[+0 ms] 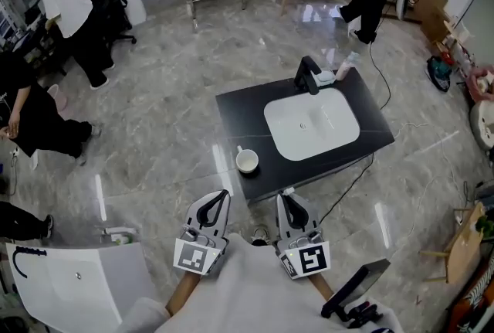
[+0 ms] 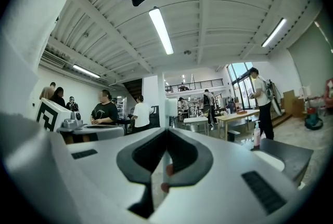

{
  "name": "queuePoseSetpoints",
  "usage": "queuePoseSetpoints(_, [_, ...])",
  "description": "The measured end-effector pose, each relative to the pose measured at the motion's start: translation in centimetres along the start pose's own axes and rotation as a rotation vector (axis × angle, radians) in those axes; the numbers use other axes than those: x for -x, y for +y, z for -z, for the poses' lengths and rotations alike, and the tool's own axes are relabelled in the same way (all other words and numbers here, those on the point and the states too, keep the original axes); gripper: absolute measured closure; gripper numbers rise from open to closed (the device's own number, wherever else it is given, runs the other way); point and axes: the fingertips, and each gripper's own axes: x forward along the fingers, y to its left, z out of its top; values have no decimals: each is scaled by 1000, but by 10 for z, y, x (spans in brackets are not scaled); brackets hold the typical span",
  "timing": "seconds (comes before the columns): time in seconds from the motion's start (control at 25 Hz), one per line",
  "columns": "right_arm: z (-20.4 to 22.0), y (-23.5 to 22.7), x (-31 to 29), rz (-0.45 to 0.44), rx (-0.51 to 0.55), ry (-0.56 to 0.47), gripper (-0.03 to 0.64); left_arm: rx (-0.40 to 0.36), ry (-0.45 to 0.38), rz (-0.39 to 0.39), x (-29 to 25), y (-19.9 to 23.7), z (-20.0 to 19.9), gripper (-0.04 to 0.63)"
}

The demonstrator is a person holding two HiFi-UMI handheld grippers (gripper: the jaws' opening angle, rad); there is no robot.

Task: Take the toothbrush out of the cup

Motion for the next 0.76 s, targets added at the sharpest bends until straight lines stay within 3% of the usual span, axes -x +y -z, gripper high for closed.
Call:
queuePoseSetpoints(0.16, [4, 1, -1, -5, -1, 6, 603, 33, -1, -12, 0, 1, 4, 600])
queuePoseSetpoints(0.4, [4, -1, -5, -13, 8, 5, 603, -28, 15, 2, 0, 1, 7, 600])
queuePoseSetpoints(0.56, [3, -1, -5, -14, 10, 6, 603, 28, -7, -13, -2, 0, 0, 600])
queuePoseSetpoints(0.76, [4, -2, -6, -16, 9, 7, 603, -43, 36, 4, 4, 0, 18, 600])
